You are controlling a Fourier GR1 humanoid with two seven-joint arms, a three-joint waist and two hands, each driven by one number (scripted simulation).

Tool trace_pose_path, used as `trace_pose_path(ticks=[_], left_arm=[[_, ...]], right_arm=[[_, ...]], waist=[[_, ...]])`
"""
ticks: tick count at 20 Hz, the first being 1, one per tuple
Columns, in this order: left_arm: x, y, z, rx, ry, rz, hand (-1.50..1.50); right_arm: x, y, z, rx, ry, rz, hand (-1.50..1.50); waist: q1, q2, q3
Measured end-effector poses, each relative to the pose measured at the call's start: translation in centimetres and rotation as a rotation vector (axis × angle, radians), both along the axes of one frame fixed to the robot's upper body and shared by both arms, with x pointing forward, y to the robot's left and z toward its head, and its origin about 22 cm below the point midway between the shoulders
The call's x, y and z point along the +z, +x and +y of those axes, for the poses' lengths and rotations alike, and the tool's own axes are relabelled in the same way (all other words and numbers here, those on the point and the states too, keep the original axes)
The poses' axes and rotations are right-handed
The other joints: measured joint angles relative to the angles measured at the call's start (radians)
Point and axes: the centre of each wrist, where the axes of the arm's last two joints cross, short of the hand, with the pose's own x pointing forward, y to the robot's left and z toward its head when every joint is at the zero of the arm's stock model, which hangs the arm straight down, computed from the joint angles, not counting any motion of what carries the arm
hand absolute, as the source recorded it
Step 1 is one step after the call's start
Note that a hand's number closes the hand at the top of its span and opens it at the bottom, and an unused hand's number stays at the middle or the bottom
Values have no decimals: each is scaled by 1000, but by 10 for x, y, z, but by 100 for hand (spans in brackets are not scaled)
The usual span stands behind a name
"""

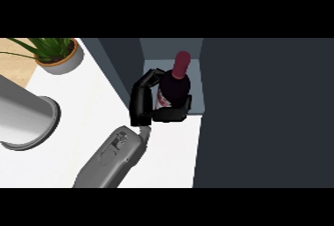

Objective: Pick up the wine, place it into the cabinet and close the cabinet

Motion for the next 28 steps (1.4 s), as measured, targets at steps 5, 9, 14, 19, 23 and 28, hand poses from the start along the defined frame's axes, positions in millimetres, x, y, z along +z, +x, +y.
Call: trace_pose_path(ticks=[5, 9, 14, 19, 23, 28], left_arm=[[-1, 12, 8, 18, -12, 10, 150], [0, 20, 7, 12, -14, 31, 150], [3, 41, 11, 3, -27, 64, 150], [2, 55, 15, 13, 2, 88, 150], [2, 67, 15, 34, 12, 88, 150], [4, 79, 17, 67, 51, 39, 150]], right_arm=[[1, -1, -4, -13, -13, 0, -150], [1, -1, -6, -22, -13, 2, -150], [2, 0, 0, 5, 6, 6, -150], [-3, -2, -2, -1, 10, 12, -150], [-1, -1, -1, 3, 8, 12, -150], [-2, 0, -1, 13, 0, 8, -150]], waist=[[1, 0, 0], [-4, 0, 0], [-7, 1, 0], [-9, 2, 0], [-15, 4, 0], [-18, 5, 0]])
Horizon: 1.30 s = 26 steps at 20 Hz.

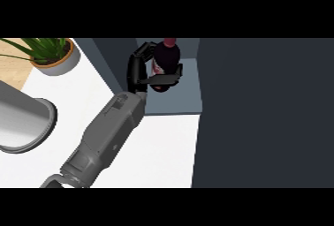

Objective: Pick up the wine, place it into the cabinet and close the cabinet

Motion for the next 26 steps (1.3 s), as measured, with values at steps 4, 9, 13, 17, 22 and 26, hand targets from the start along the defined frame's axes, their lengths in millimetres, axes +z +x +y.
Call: trace_pose_path(ticks=[4, 9, 13, 17, 22, 26], left_arm=[[6, 9, 0, 26, 23, -26, 150], [8, 18, 6, 55, 32, -49, 150], [10, 22, 4, 68, 4, -30, 150], [9, 24, 7, 83, -61, -3, 150], [6, 24, 7, 78, -116, 2, 150], [6, 26, 8, 73, -125, 5, 150]], right_arm=[[1, 3, -1, -4, 5, -8, -150], [-1, 1, 0, 10, 4, 0, -150], [4, 4, 2, 17, 7, -9, -150], [1, 4, 4, 35, 12, -3, -150], [1, 5, 7, 46, 22, -6, -150], [1, 6, 10, 55, 30, -7, -150]], waist=[[0, 1, 0], [-8, 4, 0], [-17, 5, 0], [-24, 6, 1], [-29, 9, 1], [-27, 9, 2]])
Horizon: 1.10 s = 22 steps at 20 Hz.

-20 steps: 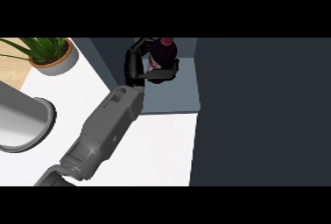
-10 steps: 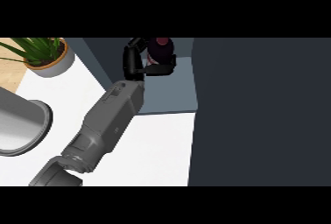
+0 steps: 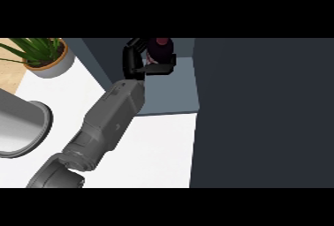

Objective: Pick up the wine, place it into the cabinet and close the cabinet

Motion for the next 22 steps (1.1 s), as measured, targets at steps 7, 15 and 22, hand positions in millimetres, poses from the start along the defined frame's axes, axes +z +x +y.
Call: trace_pose_path(ticks=[7, 15, 22], left_arm=[[-6, -1, 2, 8, 20, 2, -150], [-19, -5, 7, 55, 91, 51, -150], [-27, -8, 12, 86, 158, 81, -150]], right_arm=[[-2, -1, 0, 2, -6, -5, -150], [-2, 3, -2, -2, -9, -16, -150], [0, 3, 0, 16, -11, -21, -150]], waist=[[-3, 0, 1], [-10, 6, 1], [-19, 10, 0]])
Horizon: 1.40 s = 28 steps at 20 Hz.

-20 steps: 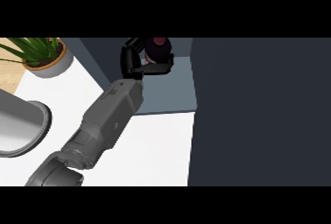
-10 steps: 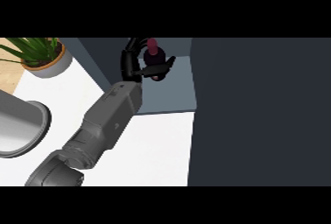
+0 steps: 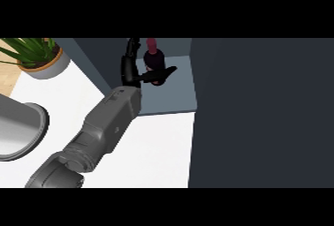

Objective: Pick up the wine, place it into the cabinet and close the cabinet

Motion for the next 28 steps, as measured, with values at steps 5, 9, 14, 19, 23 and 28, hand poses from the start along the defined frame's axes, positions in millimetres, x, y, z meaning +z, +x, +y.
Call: trace_pose_path(ticks=[5, 9, 14, 19, 23, 28], left_arm=[[-8, -4, 1, 19, 19, -7, -150], [-8, -4, 2, 16, -5, -28, -150], [-8, -4, 3, 2, -19, -32, -150], [-10, -5, 3, -45, -25, -61, -150], [-10, -5, 3, -78, -27, -77, -150], [-12, -6, 4, -106, -42, -71, -150]], right_arm=[[2, 2, 1, 6, 0, -2, -150], [2, 3, 2, 6, -1, 3, -150], [-1, 3, 4, 21, 8, 8, -150], [-3, 2, 1, 13, 3, 12, -150], [-4, 2, 2, 16, 7, 11, -150], [-1, 3, 5, 28, 12, 8, -150]], waist=[[0, 2, 0], [-3, 1, 0], [-6, 1, 1], [-4, 0, 0], [-3, 0, -1], [-5, -2, -1]])
